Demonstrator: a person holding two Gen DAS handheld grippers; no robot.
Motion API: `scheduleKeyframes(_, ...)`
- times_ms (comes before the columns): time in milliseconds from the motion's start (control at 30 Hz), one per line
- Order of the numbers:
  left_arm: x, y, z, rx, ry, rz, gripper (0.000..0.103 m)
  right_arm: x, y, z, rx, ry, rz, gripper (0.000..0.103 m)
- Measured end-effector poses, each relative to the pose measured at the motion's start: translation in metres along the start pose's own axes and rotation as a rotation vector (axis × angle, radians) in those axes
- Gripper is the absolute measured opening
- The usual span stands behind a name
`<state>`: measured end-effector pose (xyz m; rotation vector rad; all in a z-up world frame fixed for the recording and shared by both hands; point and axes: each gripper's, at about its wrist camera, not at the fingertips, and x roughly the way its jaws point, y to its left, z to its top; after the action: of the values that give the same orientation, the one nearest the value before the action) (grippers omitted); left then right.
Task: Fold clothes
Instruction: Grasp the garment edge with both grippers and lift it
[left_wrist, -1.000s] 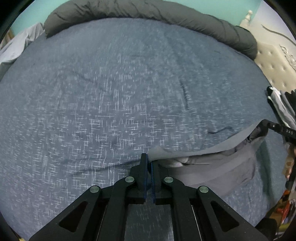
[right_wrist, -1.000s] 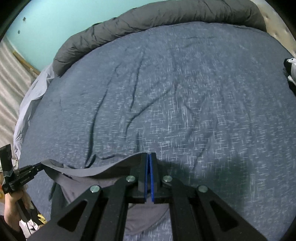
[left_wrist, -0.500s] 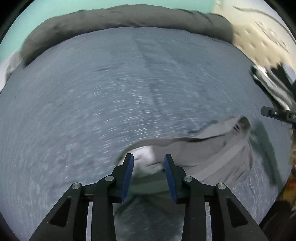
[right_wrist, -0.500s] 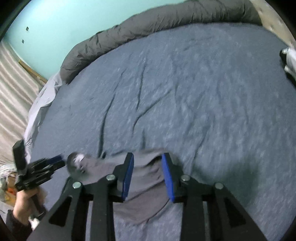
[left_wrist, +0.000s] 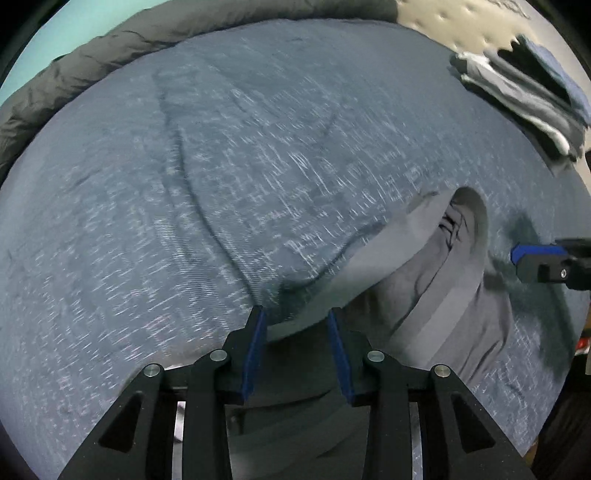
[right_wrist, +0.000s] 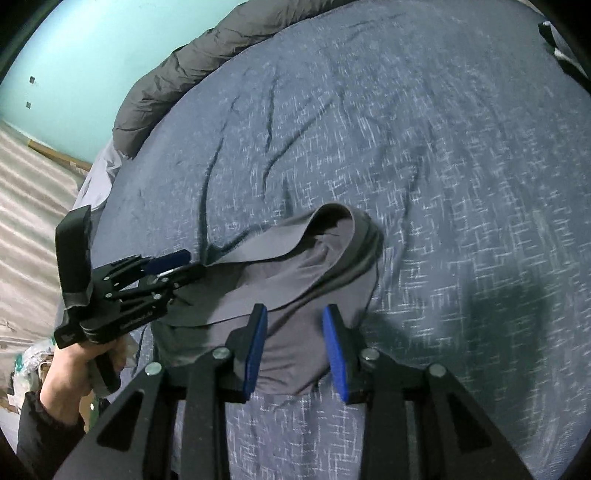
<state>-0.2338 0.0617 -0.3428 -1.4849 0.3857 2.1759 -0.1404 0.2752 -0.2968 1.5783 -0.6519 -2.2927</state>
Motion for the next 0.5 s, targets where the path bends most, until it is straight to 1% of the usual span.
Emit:
scheduleKeyframes(67, 0.005, -0.001, 0.0, 0.021, 0.011, 0.0, 0.024, 0.004, 0.0, 0.001, 0.007, 0.001, 0.007, 0.031)
scheduleKeyframes(100, 0.008, -0.001, 0.0, 0.023, 0.017, 0.002, 0.011, 0.006, 0.001, 0.002, 0.011, 0.001, 0.012, 0.031)
scheduleKeyframes(133, 0.008, 0.0, 0.0, 0.022, 0.016, 0.006, 0.004, 0.009, 0.001, 0.003, 0.015, 0.001, 0.014, 0.031)
scheduleKeyframes(167, 0.008, 0.001, 0.0, 0.018, 0.013, 0.009, 0.002, 0.012, 0.002, 0.004, 0.019, 0.001, 0.015, 0.031)
scheduleKeyframes(300, 0.0, 0.008, 0.001, 0.006, -0.017, 0.021, 0.0, 0.023, 0.003, 0.01, 0.023, 0.011, 0.01, 0.031)
scheduleKeyframes(333, -0.003, 0.01, 0.001, 0.004, -0.027, 0.026, 0.0, 0.024, 0.004, 0.011, 0.019, 0.007, 0.007, 0.029)
scheduleKeyframes(367, -0.006, 0.011, 0.001, 0.005, -0.031, 0.031, 0.0, 0.024, 0.005, 0.011, 0.015, 0.004, 0.005, 0.022)
scheduleKeyframes(400, -0.009, 0.013, 0.001, 0.004, -0.035, 0.037, 0.0, 0.024, 0.006, 0.012, 0.011, 0.0, 0.002, 0.019)
scheduleKeyframes(433, -0.012, 0.017, 0.001, -0.004, -0.04, 0.042, 0.0, 0.025, 0.007, 0.013, 0.007, -0.004, 0.0, 0.012)
scheduleKeyframes(467, -0.016, 0.02, 0.001, -0.011, -0.045, 0.048, 0.0, 0.025, 0.008, 0.013, 0.004, -0.007, -0.003, 0.007)
scheduleKeyframes(500, -0.02, 0.024, 0.0, -0.02, -0.051, 0.053, 0.0, 0.025, 0.009, 0.014, 0.0, -0.011, -0.005, 0.005)
